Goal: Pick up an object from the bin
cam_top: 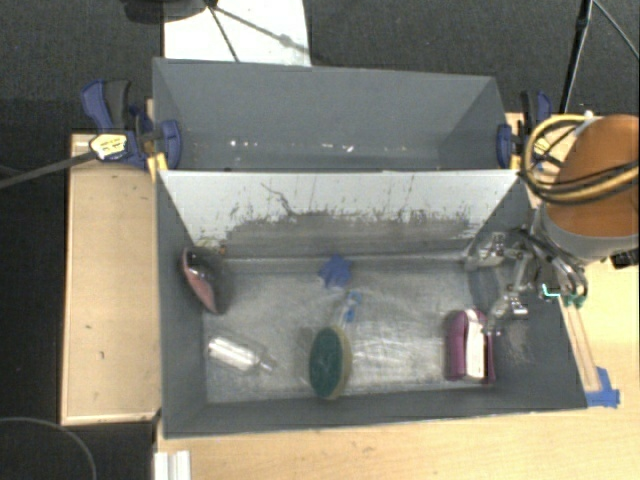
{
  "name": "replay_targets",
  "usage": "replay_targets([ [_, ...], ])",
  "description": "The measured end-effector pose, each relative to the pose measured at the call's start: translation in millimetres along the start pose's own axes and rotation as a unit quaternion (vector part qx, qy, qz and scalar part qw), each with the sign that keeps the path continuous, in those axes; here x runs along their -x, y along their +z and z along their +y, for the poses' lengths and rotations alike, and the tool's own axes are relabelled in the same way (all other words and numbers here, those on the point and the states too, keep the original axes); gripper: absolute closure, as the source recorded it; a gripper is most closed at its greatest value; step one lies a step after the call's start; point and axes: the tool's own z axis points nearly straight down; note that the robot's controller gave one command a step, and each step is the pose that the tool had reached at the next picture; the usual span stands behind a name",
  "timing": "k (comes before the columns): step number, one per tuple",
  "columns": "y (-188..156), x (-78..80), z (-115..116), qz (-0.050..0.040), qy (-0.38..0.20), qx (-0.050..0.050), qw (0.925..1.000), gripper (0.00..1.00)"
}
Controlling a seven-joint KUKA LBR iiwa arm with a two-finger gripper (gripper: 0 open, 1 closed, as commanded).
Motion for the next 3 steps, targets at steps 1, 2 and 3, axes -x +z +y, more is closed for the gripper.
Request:
replay_targets([
  [1, 1, -1.2, -8, -0.0021, -0.109, -0.001, 0.994, 0.0],
  [2, 84, -36.2, 15, -0.005, -0.395, -0.004, 0.9188, 0.0],
  [3, -14, 1.6, 39, -0.0058, -0.484, -0.003, 0.8749, 0.0],
])
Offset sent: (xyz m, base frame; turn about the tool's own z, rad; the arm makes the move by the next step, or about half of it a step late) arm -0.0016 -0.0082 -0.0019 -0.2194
